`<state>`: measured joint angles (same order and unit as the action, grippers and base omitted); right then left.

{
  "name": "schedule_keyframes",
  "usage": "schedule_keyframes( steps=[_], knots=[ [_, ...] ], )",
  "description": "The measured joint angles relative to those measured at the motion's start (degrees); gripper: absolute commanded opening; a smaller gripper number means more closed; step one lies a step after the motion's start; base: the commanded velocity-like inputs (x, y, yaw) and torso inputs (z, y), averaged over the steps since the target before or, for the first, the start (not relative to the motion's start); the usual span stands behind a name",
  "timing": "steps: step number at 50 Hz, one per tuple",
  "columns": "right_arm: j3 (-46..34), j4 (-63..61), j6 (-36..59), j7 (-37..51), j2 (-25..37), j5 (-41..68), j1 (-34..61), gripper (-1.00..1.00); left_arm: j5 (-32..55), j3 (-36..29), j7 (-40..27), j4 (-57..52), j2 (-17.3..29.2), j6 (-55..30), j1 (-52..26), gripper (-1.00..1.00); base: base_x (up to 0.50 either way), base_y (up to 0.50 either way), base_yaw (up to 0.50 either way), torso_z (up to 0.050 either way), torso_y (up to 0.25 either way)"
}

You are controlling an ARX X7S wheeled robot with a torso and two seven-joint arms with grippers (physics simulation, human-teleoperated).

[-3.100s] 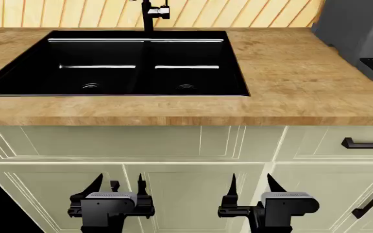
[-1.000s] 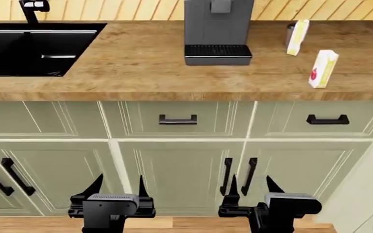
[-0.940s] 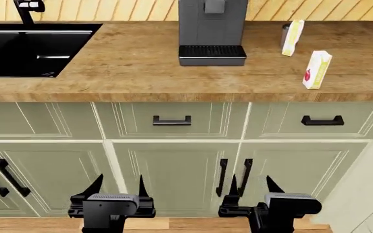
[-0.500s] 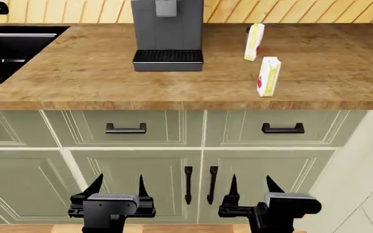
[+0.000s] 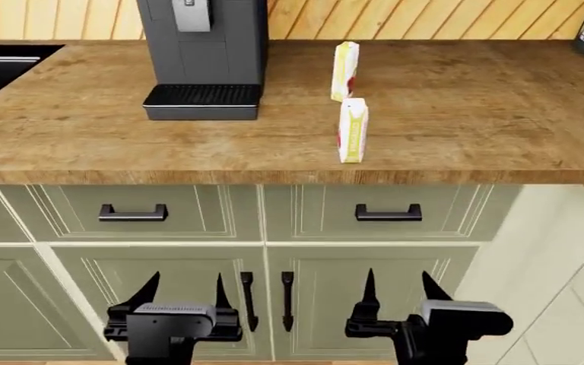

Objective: Move the drinks to the dining counter.

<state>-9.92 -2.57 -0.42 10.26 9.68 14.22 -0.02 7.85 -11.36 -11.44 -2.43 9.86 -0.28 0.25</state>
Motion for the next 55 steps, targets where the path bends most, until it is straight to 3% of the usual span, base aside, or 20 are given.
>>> schedule_keyframes(
  steps=[7, 10, 16, 24, 31, 36, 44, 55],
  knots=[
    [3.93, -17.95, 12.29, 4.55, 3.88, 2.95, 2.26, 1.00, 2.78, 3.85, -0.52, -19.85, 3.91, -15.19, -2.31, 1.00, 0.00, 0.00, 0.00, 0.000, 0.000],
    [7.39, -26.32, 24.06, 1.54, 1.88, -0.07, 10.89, 1.00, 5.88, 9.63, 0.25, -29.62, 5.73, -27.76, -10.79, 1.00, 0.00, 0.00, 0.00, 0.000, 0.000],
    [11.20, -37.41, 50.77, -3.76, -0.50, -5.09, 30.07, 1.00, 20.34, 18.68, -5.49, -42.00, 9.94, -53.76, -25.75, 1.00, 0.00, 0.00, 0.00, 0.000, 0.000],
    [12.03, -42.06, 70.66, -6.67, -0.99, -8.59, 47.82, 1.00, 30.54, 21.47, -10.18, -47.10, 14.02, -71.63, -40.27, 1.00, 0.00, 0.00, 0.00, 0.000, 0.000],
    [12.21, -43.57, 80.50, -6.98, -0.30, -8.51, 58.49, 1.00, 35.27, 21.35, -12.67, -48.20, 16.09, -79.61, -49.07, 1.00, 0.10, 0.00, 0.00, 0.000, 0.000],
    [14.14, -44.41, 84.38, -3.33, 0.94, -2.37, 62.57, 1.00, 37.46, 21.00, -14.05, -48.75, 17.02, -82.66, -52.50, 1.00, 0.40, -0.02, 0.00, 0.000, 0.000],
    [16.75, -44.62, 87.42, 4.16, 3.05, 9.48, 65.92, 1.00, 39.76, 20.81, -15.62, -48.99, 18.14, -84.95, -55.24, 1.00, 0.45, -0.05, 0.00, 0.000, 0.000],
    [18.07, -44.21, 88.81, 9.60, 4.60, 17.91, 67.71, 1.00, 41.49, 20.42, -17.09, -48.85, 19.39, -85.38, -56.40, 1.00, 0.38, -0.16, 0.00, 0.000, 0.000]
  ],
)
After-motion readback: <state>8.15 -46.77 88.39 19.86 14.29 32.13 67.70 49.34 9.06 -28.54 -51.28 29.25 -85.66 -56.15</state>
